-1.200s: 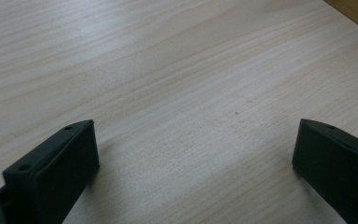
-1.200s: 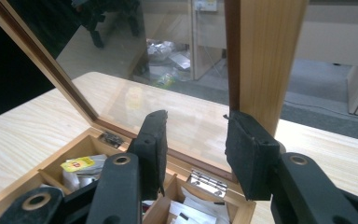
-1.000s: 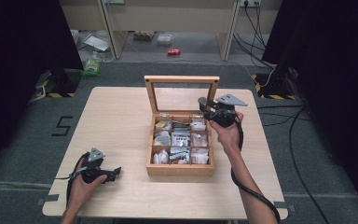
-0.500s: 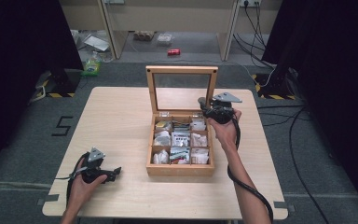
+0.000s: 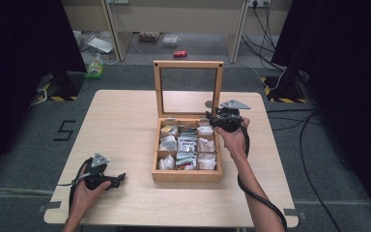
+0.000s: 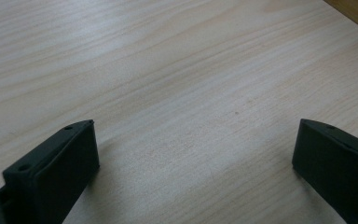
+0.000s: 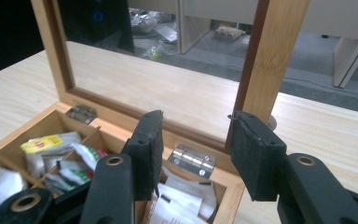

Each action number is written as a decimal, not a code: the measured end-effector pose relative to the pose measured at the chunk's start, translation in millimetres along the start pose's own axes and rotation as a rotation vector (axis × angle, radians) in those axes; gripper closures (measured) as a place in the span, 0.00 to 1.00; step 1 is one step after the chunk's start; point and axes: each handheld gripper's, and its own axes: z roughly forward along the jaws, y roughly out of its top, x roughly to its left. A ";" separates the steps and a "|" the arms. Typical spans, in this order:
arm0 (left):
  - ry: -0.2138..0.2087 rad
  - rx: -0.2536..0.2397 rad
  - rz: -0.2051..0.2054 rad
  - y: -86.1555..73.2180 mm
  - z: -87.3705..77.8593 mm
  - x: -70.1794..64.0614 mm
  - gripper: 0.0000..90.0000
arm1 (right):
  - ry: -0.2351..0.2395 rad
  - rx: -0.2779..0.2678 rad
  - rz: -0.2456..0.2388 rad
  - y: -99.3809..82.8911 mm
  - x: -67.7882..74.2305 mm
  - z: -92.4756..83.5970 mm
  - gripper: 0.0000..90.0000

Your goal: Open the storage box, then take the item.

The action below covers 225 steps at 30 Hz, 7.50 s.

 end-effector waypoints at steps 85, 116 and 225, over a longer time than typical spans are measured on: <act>0.001 -0.001 -0.001 0.0 0.1 -0.2 0.00 | 0.092 0.090 -0.041 -62.0 22.5 -44.6 0.50; 0.003 0.000 -0.002 -0.3 -0.2 -0.5 0.00 | 0.109 0.171 -0.100 -65.8 34.6 -21.8 0.59; 0.005 -0.001 -0.005 -1.1 -1.1 -0.7 0.00 | -0.061 0.142 0.067 -97.4 -54.9 -39.7 0.91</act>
